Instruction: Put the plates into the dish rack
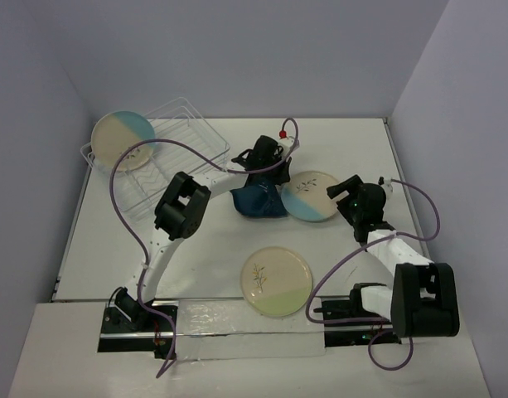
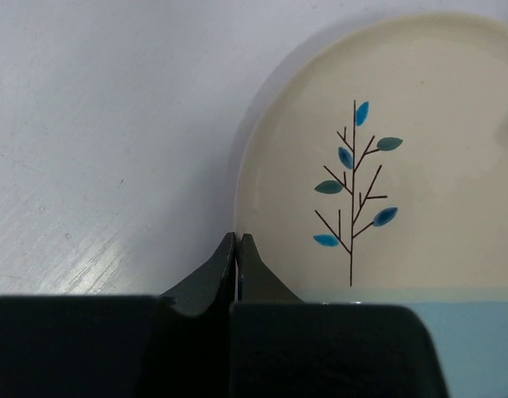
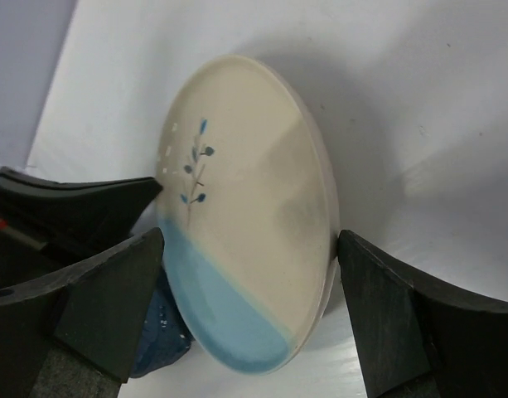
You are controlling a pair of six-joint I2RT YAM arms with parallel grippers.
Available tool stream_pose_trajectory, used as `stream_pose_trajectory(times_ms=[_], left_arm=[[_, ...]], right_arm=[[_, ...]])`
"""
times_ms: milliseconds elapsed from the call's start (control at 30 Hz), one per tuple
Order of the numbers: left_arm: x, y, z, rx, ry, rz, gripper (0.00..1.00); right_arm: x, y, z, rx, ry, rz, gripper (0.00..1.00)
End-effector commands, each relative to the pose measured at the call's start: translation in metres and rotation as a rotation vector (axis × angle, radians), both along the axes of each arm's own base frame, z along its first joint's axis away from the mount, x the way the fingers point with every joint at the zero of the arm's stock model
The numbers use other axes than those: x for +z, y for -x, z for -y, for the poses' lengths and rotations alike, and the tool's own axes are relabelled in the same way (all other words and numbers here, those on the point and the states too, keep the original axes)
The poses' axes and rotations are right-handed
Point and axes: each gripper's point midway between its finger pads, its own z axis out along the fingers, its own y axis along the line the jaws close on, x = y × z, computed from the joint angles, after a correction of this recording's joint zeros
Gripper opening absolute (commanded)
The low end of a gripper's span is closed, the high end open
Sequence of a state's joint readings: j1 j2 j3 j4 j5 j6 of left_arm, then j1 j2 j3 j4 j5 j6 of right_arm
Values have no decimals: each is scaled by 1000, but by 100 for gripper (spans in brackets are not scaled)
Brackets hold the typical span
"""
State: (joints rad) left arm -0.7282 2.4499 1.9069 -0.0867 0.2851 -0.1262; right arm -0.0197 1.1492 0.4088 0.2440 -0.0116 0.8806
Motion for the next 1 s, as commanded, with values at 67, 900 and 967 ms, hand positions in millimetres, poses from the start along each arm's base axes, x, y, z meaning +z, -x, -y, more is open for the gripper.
stream_pose_trajectory(times_ms=[67, 900, 967], left_arm=[[-8, 49, 10, -105, 14, -155, 0], [-6, 62, 16, -142, 71, -212, 0], [-7, 63, 15, -139, 69, -213, 0]], right_arm=[[52, -40, -20, 79, -54, 198, 89], [97, -46, -63, 202, -16, 332, 86], [73, -52, -66, 196, -10, 244, 86]])
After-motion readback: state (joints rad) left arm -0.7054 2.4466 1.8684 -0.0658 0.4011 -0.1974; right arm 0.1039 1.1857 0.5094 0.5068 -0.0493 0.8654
